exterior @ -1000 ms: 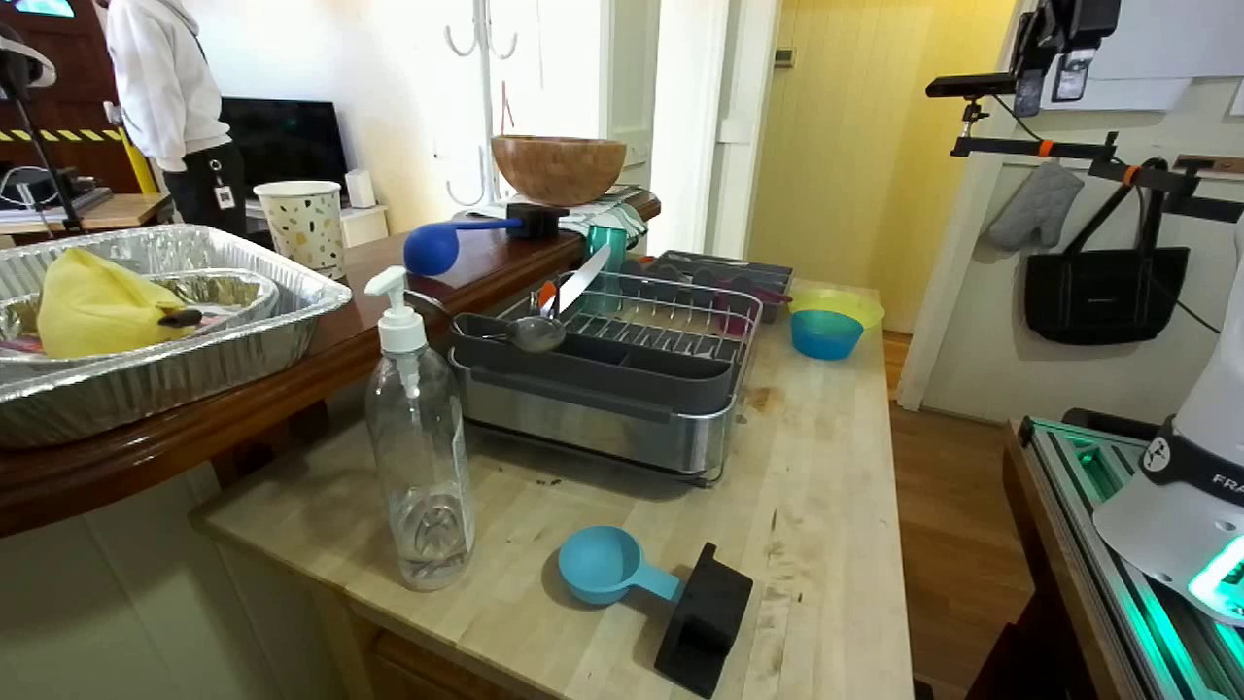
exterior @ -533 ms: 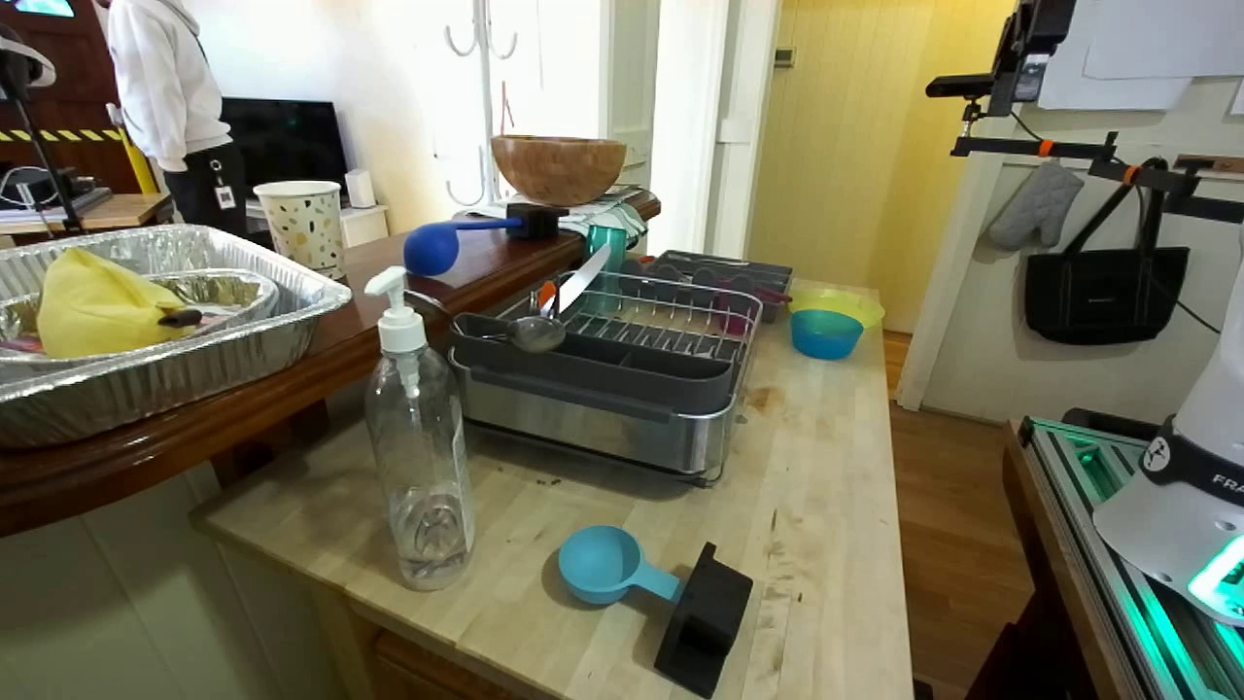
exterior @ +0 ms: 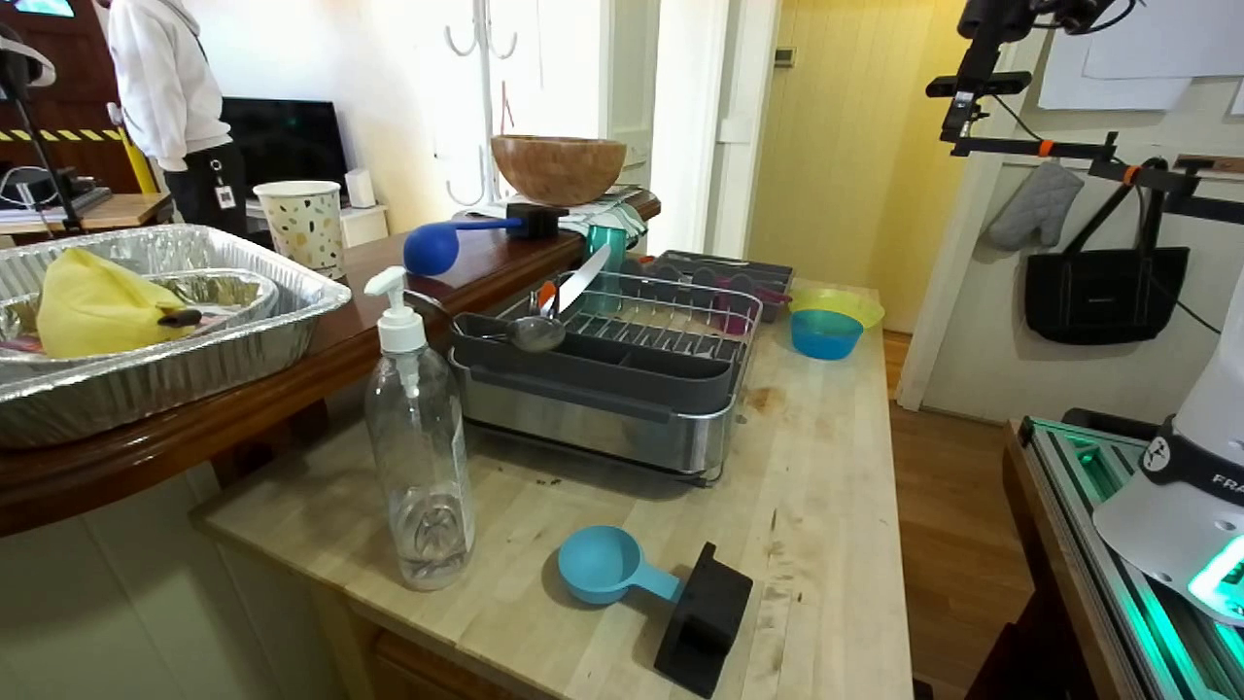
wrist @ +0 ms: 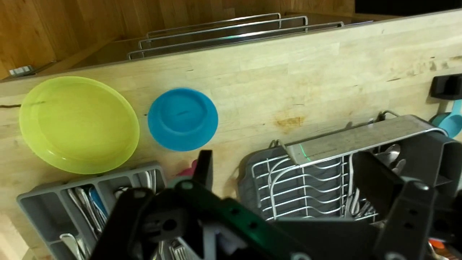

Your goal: Put the pink spoon on the plate rack, then put the blue bowl on the plate and then the yellow cup

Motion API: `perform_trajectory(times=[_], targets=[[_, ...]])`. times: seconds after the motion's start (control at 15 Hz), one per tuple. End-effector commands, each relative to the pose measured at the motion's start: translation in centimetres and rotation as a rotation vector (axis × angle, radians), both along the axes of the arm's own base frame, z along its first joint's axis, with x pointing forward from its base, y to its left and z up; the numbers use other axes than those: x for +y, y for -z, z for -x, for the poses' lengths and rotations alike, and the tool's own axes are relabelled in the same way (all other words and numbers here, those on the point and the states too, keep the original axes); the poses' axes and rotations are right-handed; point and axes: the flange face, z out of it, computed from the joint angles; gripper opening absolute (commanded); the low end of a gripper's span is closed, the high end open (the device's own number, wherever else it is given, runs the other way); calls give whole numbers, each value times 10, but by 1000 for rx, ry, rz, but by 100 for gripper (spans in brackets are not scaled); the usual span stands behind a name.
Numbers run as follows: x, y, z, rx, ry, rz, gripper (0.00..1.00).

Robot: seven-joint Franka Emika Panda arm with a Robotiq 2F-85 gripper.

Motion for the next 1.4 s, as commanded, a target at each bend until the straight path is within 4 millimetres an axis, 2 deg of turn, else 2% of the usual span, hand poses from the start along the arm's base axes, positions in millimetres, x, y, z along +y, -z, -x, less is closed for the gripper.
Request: perform_trajectory(times=[0.0, 0.33, 0.4, 0.53, 0.73, 1.07, 1.33], targets=[[-34, 26, -20, 31, 1, 19, 100], [-66, 65, -42, 102, 25, 23, 100], [-52, 53, -29, 65, 18, 7, 100], [-59, 64, -37, 100, 28, 11, 100], [-63, 66, -42, 111, 31, 16, 100], [-79, 92, -64, -101, 128, 13, 100], [-88, 115, -86, -169, 136, 21, 100]])
